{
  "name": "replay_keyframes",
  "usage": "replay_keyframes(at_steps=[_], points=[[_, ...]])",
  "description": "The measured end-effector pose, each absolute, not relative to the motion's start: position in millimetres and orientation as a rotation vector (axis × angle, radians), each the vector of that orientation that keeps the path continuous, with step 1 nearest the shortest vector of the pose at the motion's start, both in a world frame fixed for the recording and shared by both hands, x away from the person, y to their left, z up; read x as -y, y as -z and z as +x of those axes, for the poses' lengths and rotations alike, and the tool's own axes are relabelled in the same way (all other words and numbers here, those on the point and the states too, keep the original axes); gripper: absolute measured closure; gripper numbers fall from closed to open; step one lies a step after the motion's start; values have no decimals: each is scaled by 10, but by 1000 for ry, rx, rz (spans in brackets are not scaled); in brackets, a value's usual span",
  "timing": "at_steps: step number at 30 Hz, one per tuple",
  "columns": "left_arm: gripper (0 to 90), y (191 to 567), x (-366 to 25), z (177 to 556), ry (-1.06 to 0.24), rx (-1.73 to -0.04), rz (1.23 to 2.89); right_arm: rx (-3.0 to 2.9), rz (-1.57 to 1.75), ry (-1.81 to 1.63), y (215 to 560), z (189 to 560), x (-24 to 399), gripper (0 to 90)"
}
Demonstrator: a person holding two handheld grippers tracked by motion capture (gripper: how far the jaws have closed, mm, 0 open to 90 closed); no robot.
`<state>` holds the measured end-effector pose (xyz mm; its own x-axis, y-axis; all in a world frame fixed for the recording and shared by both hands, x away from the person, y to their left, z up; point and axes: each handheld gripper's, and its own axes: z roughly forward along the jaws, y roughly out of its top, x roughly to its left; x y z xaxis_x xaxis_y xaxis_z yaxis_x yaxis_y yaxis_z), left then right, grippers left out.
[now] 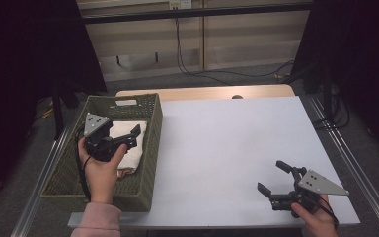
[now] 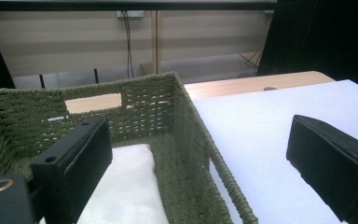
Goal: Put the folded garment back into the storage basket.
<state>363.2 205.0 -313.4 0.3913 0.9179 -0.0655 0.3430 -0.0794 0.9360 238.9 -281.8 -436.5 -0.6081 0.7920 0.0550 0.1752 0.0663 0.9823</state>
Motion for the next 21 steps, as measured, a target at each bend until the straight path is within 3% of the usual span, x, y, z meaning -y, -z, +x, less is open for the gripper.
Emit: replay_keyframes(at_steps=[21], points=[[68,3178,-2024,3494,-726,-1107,1604,-1840,960,-1572,4368,2389,2810,31]])
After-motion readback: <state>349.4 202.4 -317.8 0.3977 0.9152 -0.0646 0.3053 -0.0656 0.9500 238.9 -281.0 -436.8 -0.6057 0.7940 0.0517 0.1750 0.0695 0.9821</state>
